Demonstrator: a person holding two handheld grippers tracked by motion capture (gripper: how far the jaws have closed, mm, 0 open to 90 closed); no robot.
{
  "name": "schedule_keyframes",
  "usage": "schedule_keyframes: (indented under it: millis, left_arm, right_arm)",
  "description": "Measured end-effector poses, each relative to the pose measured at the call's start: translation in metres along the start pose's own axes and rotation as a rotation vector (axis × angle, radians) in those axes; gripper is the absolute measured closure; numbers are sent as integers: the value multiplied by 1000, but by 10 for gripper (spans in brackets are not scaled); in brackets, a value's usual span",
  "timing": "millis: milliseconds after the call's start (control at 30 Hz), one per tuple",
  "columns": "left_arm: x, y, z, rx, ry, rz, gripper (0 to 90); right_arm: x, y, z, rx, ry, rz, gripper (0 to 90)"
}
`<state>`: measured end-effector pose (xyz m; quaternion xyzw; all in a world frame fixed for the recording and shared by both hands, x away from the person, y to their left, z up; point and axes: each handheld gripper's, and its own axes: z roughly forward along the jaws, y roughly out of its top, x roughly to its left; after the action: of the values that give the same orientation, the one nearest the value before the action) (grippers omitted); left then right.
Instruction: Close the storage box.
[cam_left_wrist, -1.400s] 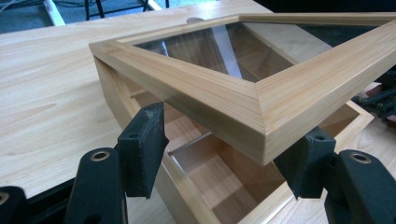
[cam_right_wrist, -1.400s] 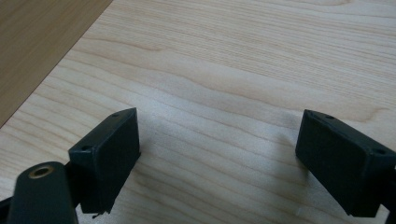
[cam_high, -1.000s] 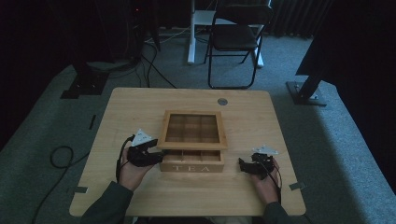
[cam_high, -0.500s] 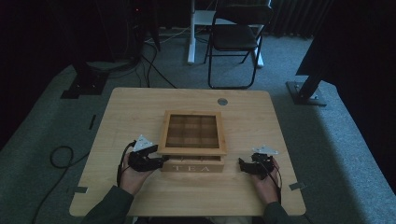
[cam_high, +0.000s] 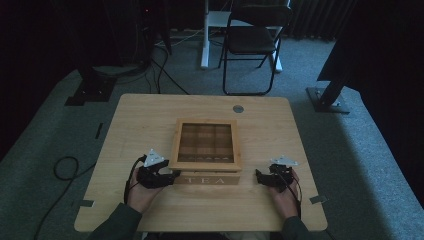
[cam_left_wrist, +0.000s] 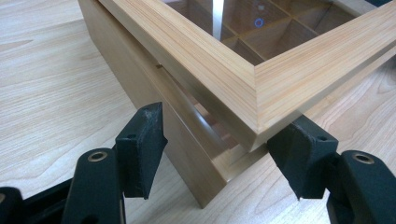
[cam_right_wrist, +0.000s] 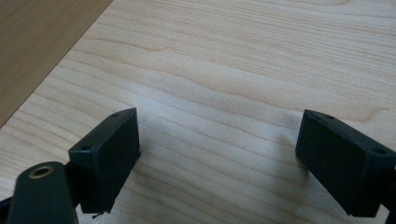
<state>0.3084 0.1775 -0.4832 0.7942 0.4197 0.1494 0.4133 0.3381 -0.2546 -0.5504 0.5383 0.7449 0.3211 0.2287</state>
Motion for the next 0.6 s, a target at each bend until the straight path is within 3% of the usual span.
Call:
schedule_keyframes:
  millis: [100,367,467,600]
  left_arm:
    - [0,-1,-1,3,-4,0,363]
    - [-8,-10,0,66,32,60,357]
    - [-8,-9,-6,31,12,37,359]
    - [-1,-4,-15,-12,30,12,367]
  right_arm:
    - [0,0,0,0,0,0,133]
    - [0,0,0,0,0,0,133]
    - [0,0,0,0,0,0,133]
    - [0,0,0,0,0,0,133]
